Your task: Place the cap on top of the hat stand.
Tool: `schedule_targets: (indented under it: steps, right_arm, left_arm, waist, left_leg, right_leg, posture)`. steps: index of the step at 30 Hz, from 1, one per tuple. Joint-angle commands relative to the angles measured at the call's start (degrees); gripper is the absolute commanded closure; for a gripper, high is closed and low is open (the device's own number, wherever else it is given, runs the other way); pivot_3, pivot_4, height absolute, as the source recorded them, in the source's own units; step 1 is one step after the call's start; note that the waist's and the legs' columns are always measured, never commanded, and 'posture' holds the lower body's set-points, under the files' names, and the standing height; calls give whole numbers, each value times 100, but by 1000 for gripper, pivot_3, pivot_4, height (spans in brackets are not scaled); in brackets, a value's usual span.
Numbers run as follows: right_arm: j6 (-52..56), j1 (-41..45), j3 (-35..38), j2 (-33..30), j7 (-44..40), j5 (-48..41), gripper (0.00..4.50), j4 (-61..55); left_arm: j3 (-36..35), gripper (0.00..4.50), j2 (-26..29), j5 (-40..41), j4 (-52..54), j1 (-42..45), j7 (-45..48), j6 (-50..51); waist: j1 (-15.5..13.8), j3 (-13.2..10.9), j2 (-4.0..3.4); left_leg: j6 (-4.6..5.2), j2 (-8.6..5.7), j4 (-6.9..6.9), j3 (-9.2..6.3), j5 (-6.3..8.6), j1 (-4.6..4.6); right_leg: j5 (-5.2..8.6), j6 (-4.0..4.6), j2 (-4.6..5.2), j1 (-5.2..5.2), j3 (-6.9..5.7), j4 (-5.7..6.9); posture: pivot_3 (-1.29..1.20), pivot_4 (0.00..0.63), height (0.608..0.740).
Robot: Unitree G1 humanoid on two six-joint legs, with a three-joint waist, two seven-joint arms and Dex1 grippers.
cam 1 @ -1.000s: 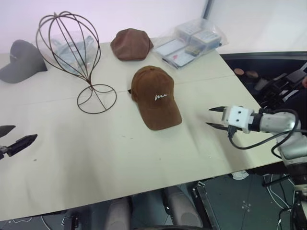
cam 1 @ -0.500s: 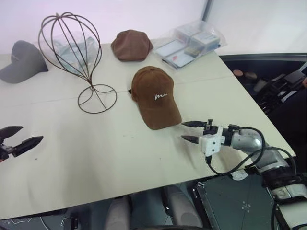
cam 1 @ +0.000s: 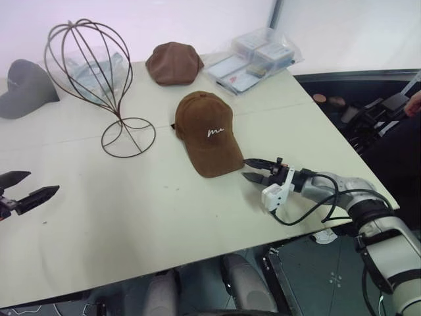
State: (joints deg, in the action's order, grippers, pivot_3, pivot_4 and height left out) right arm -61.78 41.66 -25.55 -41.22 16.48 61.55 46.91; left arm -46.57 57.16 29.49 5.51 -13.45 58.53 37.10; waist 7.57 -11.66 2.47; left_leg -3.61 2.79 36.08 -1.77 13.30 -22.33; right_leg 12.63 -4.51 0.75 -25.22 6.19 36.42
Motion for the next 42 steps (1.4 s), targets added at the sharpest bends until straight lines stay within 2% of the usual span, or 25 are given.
schedule_targets:
  steps: [1,8,10,15,28,42]
  right_arm:
    - [281,329,-608,-70,1243,775,2037,389]
    - [644,1019,-1728,368,2885,1498,2037,1014]
    - [663,1182,-1892,511,3139,1530,2037,1069]
    - [733,1478,-2198,819,3445,1540,2037,1231]
    - [697,1568,-2551,1198,3320,1255,2037,1856]
    - [727,1481,-2676,1589,2920,994,2037,2104]
  left_arm:
    - [-312,0,30,60,186,-32,-38,20]
    - [-329,0,-71,76,427,-74,-191,106]
    - [-379,0,-109,79,499,-111,-224,154]
    - [-460,0,-176,103,634,-190,-281,218]
    - [-470,0,-302,174,864,-276,-485,274]
    - [-374,0,-263,150,839,-197,-597,202]
  waist:
    - [1,2,3]
    - [135,60,97]
    - [214,70,113]
    - [366,75,121]
    - [463,84,136]
    - [594,128,205]
  left_leg:
    - [0,0,1,0,0,0]
    - [1,0,8,-5,0,44]
    - [1,1,5,-7,0,84]
    - [1,2,5,-8,0,96]
    - [2,6,-35,-21,-1,107]
    - [2,8,-85,-29,-1,130]
  right_leg:
    - [0,-1,0,0,0,0]
    - [5,-7,-3,53,8,-13]
    - [5,-8,-2,96,8,-33]
    - [5,-8,-3,106,14,-38]
    - [5,-9,-19,92,13,-18]
    - [5,-9,-23,92,11,-22]
  posture:
    - [0,150,740]
    - [0,150,740]
    - [0,150,740]
    - [0,150,740]
    - [0,150,740]
    - [0,150,740]
